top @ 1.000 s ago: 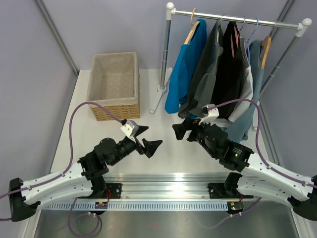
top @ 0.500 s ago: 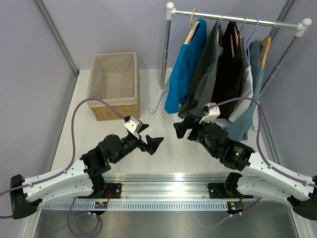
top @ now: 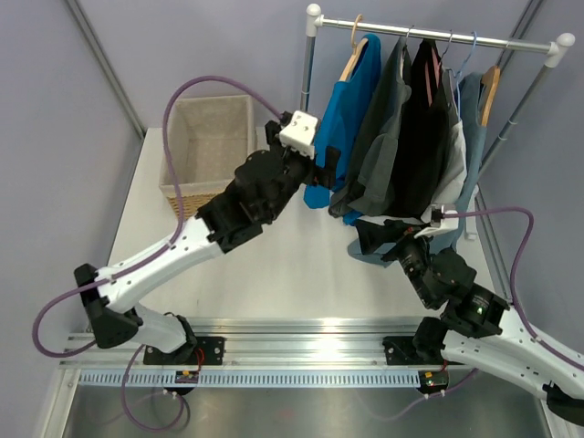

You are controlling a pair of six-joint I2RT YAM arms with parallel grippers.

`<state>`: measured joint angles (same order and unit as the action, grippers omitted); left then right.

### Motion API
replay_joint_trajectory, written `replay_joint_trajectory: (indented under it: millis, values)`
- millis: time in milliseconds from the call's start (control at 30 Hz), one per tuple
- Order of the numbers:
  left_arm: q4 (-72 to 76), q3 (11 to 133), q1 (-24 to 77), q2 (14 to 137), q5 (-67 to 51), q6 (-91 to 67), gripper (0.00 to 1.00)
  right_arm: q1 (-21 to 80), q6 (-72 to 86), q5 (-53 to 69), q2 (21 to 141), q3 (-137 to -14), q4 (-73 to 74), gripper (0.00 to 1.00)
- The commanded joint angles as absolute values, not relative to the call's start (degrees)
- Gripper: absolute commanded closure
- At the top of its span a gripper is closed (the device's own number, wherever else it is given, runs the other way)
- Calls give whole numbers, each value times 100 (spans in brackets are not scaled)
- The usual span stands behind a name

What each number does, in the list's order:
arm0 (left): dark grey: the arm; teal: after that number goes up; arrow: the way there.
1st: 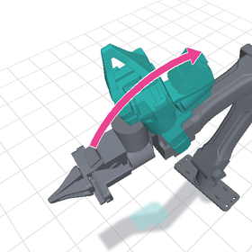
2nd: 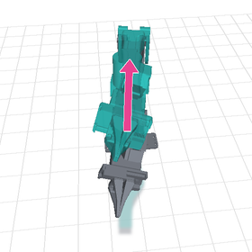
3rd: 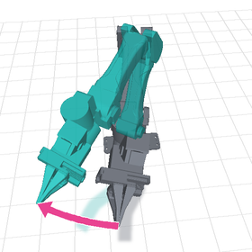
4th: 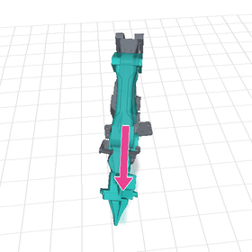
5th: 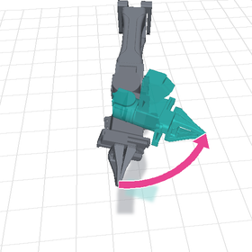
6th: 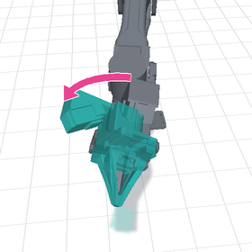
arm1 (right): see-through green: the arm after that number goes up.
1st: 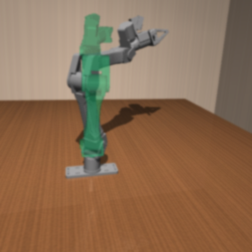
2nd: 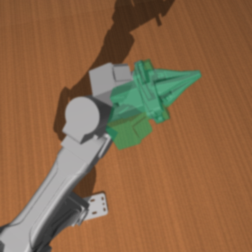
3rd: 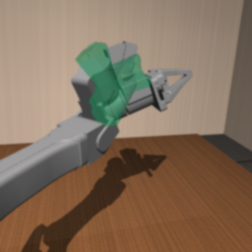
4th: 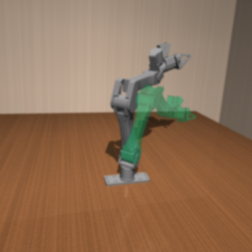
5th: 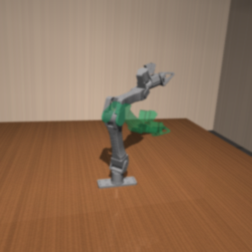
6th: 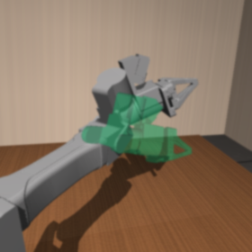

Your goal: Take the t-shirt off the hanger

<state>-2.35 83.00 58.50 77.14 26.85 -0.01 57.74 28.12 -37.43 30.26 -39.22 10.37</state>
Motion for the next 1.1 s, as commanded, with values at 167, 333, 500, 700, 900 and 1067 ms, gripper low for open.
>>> replay_joint_trajectory:
  millis: [167,333,500,700,900,1067]
  values:
    - [-650,10394,5187,9579,2488,676,16,5818,2602,-3498,2417,-3612,413,0]
    - [-615,11214,4922,10352,1988,809,18,5810,2646,-3217,2654,-3762,518,1]
    - [-545,11732,4737,10722,1784,861,32,5818,2716,-2954,2882,-3893,597,0]
    - [-256,11848,4553,11021,1749,809,48,5818,2733,-2847,3041,-3973,668,1]
    - [-220,11935,4535,11188,1600,1002,50,5818,2830,-2857,2979,-3946,659,0]
    - [-176,12110,4535,11294,1406,985,58,5818,2839,-2865,3050,-3946,650,0]
